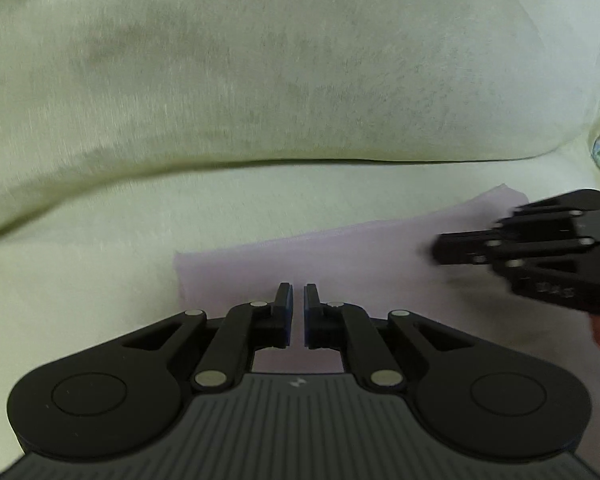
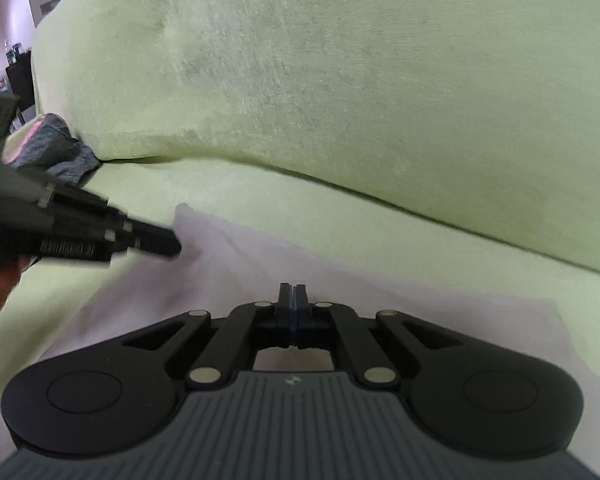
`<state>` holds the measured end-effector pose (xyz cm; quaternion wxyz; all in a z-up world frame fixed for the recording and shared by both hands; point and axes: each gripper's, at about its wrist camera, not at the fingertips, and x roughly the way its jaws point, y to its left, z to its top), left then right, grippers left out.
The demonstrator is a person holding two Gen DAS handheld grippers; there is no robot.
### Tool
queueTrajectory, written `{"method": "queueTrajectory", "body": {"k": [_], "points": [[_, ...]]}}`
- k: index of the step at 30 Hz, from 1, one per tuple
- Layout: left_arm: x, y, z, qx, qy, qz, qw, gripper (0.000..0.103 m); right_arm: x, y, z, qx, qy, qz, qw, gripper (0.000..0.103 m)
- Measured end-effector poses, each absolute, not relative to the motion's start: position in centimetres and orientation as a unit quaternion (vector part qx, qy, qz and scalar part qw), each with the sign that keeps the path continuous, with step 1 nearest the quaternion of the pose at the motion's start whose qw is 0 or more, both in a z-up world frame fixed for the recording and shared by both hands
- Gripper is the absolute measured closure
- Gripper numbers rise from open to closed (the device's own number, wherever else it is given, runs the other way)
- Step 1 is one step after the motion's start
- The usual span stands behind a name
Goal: Fold clothes
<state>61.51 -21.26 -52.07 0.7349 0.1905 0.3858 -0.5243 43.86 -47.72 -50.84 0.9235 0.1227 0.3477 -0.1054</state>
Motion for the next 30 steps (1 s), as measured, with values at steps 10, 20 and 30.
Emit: {"method": "queueTrajectory", "body": {"k": [10, 20, 30], "points": [[62.2, -20.5, -51.8, 0.176, 0.390, -0.520, 0.740, 0.100, 49.6, -50.0, -52.0, 0.120, 0.349, -0.141, 0.919, 0.103], [62.8, -24.5, -53.3, 0.171, 0.385, -0.520, 0.743, 0.100, 50.1, -46.9, -53.1, 0.123, 0.342, -0.079, 0.928, 0.103], [65.2, -24.2, -52.7, 0.212, 0.341, -0.440, 0.803, 0.099, 44.3, -49.2, -49.8, 0.144, 0.312, -0.149, 0.927, 0.099]]}}
